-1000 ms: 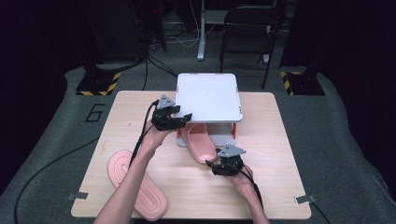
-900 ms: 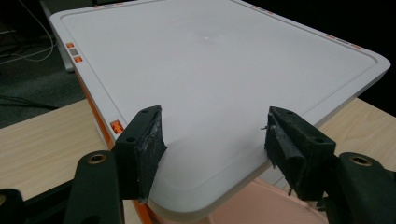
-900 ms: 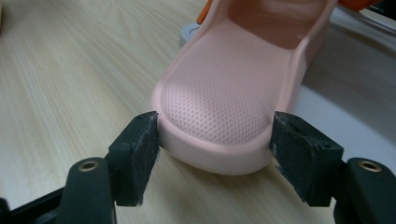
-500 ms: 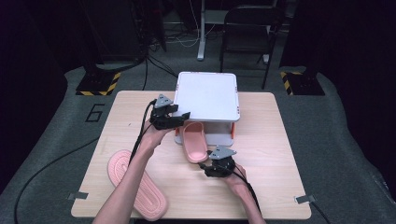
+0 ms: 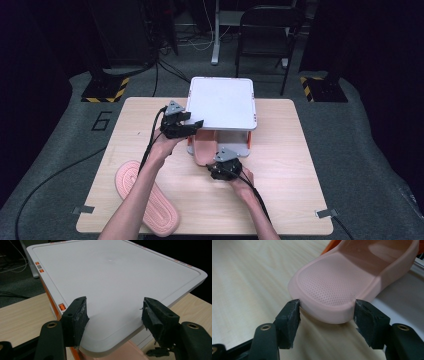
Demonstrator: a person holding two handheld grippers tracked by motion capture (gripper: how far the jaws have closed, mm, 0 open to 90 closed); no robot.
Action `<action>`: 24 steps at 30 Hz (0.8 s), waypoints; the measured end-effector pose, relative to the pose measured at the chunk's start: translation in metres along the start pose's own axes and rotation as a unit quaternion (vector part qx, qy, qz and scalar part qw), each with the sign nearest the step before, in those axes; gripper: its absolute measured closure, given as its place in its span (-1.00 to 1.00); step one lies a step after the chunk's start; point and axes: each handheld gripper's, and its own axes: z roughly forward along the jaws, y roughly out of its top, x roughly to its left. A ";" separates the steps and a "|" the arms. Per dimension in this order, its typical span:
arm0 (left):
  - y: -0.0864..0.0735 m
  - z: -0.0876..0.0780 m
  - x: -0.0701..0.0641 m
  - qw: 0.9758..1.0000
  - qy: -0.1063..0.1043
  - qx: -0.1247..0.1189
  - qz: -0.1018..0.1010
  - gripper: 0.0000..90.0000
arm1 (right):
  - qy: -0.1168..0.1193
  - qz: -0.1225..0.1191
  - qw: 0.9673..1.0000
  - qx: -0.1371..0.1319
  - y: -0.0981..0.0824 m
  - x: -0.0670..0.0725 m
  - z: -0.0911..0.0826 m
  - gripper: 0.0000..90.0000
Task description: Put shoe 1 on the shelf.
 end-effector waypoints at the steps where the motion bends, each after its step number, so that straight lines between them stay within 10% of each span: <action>1: 0.000 0.000 0.000 1.000 0.000 0.000 -0.002 -0.18 | -0.008 0.009 1.000 0.002 0.001 -0.002 0.003 -0.16; 5: 0.000 0.000 0.000 1.000 -0.001 0.000 -0.001 -0.18 | -0.014 0.045 0.999 -0.002 0.005 -0.010 0.013 -0.14; 24: 0.000 0.000 0.000 1.000 -0.002 0.000 -0.003 -0.18 | -0.019 0.064 0.998 -0.006 0.009 -0.022 0.033 -0.22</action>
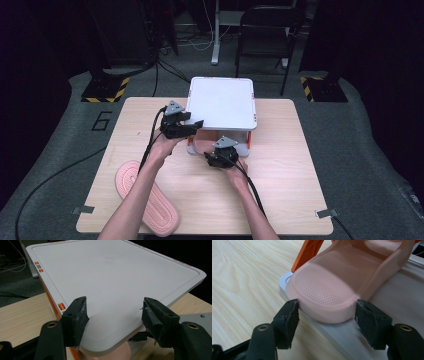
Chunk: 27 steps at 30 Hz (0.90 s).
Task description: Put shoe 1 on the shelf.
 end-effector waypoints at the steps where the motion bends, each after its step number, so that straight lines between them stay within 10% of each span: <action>1: 0.000 0.000 0.000 1.000 0.000 0.000 0.001 -0.18 | -0.002 -0.008 1.000 -0.001 0.000 -0.001 0.000 -0.22; 12: 0.002 -0.008 0.000 1.000 -0.004 -0.009 0.008 -0.38 | -0.018 0.016 0.999 -0.031 -0.003 0.000 -0.038 -0.48; 27: -0.020 -0.099 -0.002 0.997 0.020 -0.057 0.042 -0.59 | -0.069 0.079 0.990 -0.089 -0.059 -0.027 -0.155 -0.63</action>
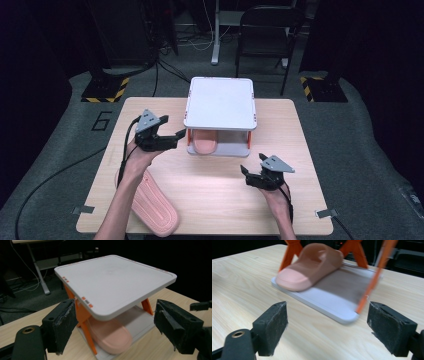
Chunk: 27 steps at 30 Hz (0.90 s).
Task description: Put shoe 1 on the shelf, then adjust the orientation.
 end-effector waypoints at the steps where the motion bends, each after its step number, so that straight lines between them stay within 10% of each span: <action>1: -0.004 -0.007 0.001 1.000 0.002 0.000 0.000 -0.59 | -0.006 0.004 1.000 -0.001 -0.003 -0.003 -0.006 -0.62; 10: -0.043 -0.057 0.012 0.998 0.065 -0.008 -0.017 -0.58 | -0.042 0.026 0.998 -0.026 -0.014 -0.015 -0.029 -0.59; 19: -0.107 -0.117 0.018 0.988 0.141 -0.004 -0.056 -0.57 | -0.050 0.033 0.998 -0.032 -0.013 -0.020 -0.030 -0.57; 27: -0.162 -0.157 0.016 0.987 0.126 0.005 -0.098 -0.53 | -0.043 0.013 0.999 -0.021 -0.010 -0.013 -0.026 -0.56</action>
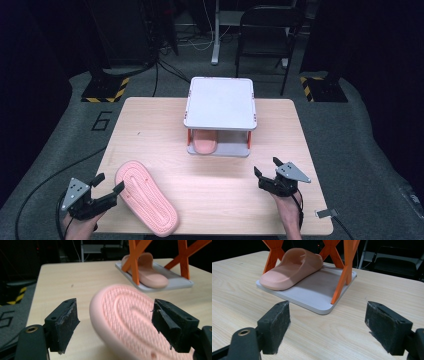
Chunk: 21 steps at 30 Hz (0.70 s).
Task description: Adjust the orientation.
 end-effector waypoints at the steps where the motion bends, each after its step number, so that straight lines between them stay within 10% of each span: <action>1: -0.006 0.001 0.000 1.000 -0.005 0.001 -0.002 -0.50 | 0.002 -0.001 1.000 0.001 0.000 0.001 0.001 -0.56; 8: -0.020 0.018 -0.009 0.999 -0.039 0.009 -0.019 -0.34 | 0.006 -0.011 1.000 -0.007 0.004 0.009 0.001 -0.55; 21: 0.024 0.086 -0.040 0.997 -0.067 0.008 0.020 -0.22 | 0.001 -0.009 1.000 -0.002 0.000 0.004 -0.002 -0.55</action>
